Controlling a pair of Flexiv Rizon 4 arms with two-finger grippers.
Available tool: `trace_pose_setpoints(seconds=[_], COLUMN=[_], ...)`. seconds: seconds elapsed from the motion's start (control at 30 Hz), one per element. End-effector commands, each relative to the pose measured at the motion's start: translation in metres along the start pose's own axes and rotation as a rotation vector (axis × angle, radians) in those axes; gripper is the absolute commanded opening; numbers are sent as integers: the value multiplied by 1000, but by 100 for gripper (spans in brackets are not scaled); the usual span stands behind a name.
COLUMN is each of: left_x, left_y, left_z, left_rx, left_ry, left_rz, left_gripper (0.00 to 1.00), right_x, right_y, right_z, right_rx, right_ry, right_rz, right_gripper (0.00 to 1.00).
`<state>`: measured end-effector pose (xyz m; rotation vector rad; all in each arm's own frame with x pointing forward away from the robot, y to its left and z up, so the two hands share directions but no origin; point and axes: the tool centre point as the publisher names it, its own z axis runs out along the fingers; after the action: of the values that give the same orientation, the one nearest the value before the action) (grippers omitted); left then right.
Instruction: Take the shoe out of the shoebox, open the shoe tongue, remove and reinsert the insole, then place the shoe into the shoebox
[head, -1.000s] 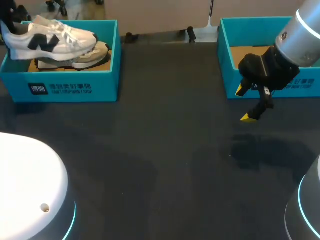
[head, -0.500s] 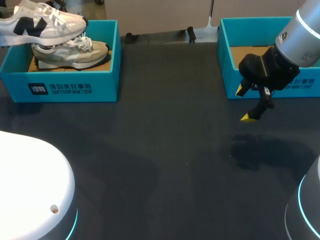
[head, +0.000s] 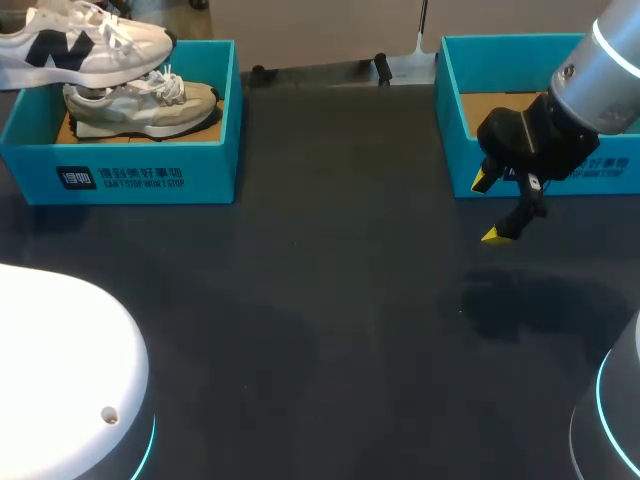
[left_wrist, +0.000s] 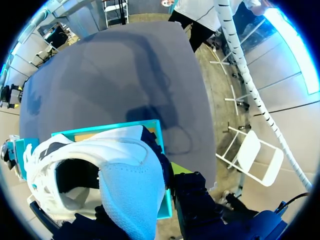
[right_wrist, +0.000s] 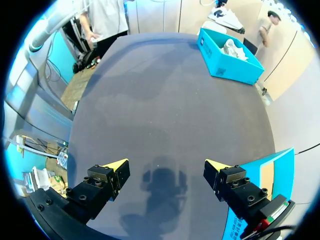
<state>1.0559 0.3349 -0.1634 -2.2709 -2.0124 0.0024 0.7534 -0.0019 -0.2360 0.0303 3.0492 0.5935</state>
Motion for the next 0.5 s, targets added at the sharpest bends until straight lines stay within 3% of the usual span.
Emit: trace_pose_setpoints(seconds=[0.03, 0.5], left_x=[0, -50], left_y=[-2, -61], left_z=[-2, -16], left_rx=[-4, -35], left_ry=[1, 21], left_rz=[0, -71], left_gripper=[0, 0], right_x=[0, 0], right_y=[0, 0], right_z=[1, 1], right_rx=[3, 3], right_ry=[-1, -1], right_rz=[1, 1], right_gripper=[100, 100])
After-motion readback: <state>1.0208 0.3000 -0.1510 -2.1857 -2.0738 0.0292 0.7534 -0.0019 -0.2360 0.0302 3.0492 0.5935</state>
